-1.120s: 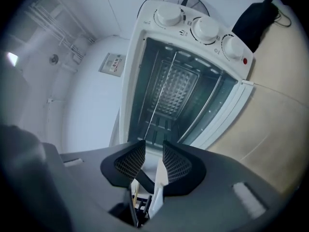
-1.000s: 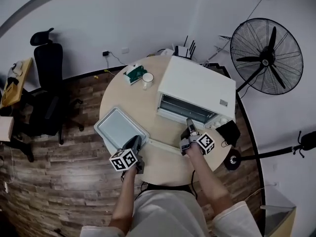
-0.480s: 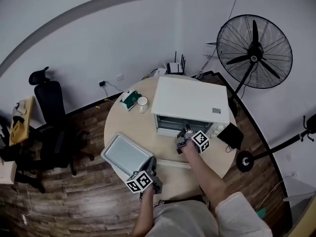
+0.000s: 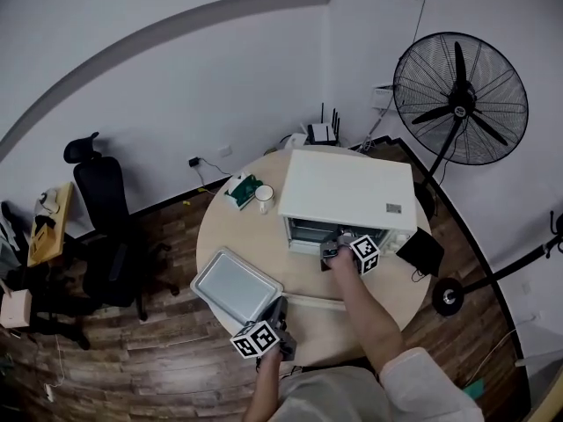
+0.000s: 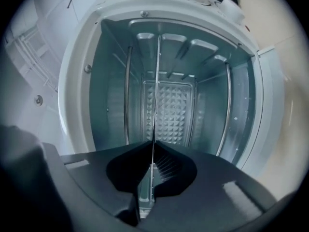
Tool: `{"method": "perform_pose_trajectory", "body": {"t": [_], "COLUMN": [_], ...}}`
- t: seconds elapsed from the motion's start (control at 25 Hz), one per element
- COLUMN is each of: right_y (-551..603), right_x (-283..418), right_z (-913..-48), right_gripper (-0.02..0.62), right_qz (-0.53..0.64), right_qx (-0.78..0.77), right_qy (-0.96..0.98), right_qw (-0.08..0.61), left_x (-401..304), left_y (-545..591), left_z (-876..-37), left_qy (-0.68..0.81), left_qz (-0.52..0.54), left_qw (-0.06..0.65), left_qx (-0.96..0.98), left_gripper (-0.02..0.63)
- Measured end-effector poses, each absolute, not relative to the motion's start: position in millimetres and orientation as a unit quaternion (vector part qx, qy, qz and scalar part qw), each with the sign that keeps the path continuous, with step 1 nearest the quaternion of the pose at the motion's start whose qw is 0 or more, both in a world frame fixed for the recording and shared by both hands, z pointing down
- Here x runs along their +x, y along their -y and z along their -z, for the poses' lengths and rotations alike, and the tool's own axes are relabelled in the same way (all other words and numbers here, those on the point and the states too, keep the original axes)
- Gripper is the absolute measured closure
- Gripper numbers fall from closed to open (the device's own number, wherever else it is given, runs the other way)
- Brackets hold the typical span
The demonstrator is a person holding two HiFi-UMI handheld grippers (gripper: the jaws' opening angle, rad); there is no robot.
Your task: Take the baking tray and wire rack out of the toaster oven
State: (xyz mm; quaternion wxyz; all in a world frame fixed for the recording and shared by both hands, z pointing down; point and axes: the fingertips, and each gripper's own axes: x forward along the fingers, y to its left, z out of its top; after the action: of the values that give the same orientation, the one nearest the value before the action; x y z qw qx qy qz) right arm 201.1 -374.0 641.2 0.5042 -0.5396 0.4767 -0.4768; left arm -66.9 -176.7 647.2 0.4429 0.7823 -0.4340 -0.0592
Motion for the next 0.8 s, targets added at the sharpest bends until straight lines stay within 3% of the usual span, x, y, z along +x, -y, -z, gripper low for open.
{"method": "perform_pose_trajectory", "body": {"t": [0.8], "right_y": [318], "right_x": [174], "right_z": [-637], "right_gripper": [0.588], "right_qz": [0.501], "right_qx": [-0.505], "right_qy": [-0.502], "right_qw": [0.492], "left_x": [-43], "left_y": [165], "left_z": [-638], "left_qy": [0.416], "left_qz": [0.065], "left_qw": [0.441], "left_qx": [0.793], "left_gripper": [0.551]}}
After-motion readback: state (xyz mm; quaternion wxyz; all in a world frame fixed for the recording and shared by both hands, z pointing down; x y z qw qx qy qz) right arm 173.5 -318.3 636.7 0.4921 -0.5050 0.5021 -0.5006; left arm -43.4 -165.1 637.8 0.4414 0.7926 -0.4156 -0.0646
